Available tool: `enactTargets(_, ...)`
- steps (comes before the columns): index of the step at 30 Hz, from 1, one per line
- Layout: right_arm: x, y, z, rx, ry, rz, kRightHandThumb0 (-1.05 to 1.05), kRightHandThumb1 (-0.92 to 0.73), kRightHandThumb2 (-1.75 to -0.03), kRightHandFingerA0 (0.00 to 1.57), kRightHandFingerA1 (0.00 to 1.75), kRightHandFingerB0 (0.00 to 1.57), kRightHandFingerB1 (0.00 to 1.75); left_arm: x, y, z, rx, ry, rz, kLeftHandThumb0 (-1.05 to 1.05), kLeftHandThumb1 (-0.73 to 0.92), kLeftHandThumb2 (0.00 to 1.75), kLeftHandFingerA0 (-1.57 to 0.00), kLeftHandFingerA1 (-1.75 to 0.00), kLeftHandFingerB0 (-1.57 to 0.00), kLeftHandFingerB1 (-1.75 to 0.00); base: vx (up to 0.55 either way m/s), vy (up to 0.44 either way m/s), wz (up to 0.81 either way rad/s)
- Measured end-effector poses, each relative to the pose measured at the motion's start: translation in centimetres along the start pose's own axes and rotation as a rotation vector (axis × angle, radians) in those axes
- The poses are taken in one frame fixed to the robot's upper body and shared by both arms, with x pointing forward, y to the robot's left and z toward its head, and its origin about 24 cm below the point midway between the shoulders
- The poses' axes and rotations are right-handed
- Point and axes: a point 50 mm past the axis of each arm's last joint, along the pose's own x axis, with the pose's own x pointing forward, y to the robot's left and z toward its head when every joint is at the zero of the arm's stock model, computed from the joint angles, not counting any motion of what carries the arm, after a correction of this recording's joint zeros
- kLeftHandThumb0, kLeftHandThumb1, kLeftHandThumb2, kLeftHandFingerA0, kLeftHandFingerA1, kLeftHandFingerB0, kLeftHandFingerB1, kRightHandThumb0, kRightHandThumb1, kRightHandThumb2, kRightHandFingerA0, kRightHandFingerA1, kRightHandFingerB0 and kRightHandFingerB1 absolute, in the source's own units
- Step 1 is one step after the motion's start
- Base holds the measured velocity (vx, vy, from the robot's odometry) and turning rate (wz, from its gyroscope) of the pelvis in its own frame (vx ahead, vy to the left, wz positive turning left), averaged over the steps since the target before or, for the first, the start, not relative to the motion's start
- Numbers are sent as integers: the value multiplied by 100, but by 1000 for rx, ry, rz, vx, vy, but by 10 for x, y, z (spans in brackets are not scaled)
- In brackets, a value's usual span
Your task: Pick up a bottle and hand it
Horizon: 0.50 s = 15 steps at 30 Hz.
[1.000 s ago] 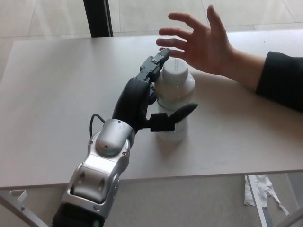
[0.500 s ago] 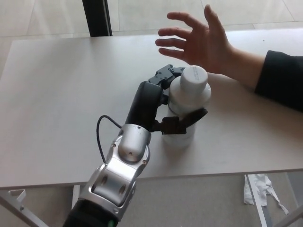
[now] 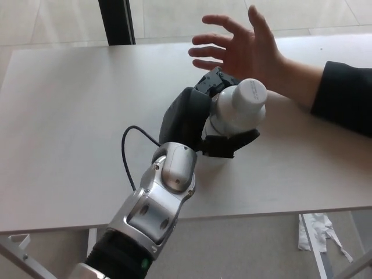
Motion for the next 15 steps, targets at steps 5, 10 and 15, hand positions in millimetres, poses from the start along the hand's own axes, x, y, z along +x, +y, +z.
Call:
enactTargets(5,0,0,0,-1,-3,-7,-48,-65,-59,93,127,40,42,-1,10,-1,-59,5,63,-14,52,123,-73,-175,-64,-154,0,0,0)
enactTargets(10,0,0,1,-2,-14,-9,-49,-63,-60,88,121,41,42,6,25,3,-44,26,84,-18,64,99,-70,-175,-63,-150,0,0,0)
enactTargets(15,0,0,1,-2,-14,-11,-56,-43,-88,106,124,34,55,29,49,24,-23,5,124,-15,61,95,-78,-166,-72,-105,0,0,0)
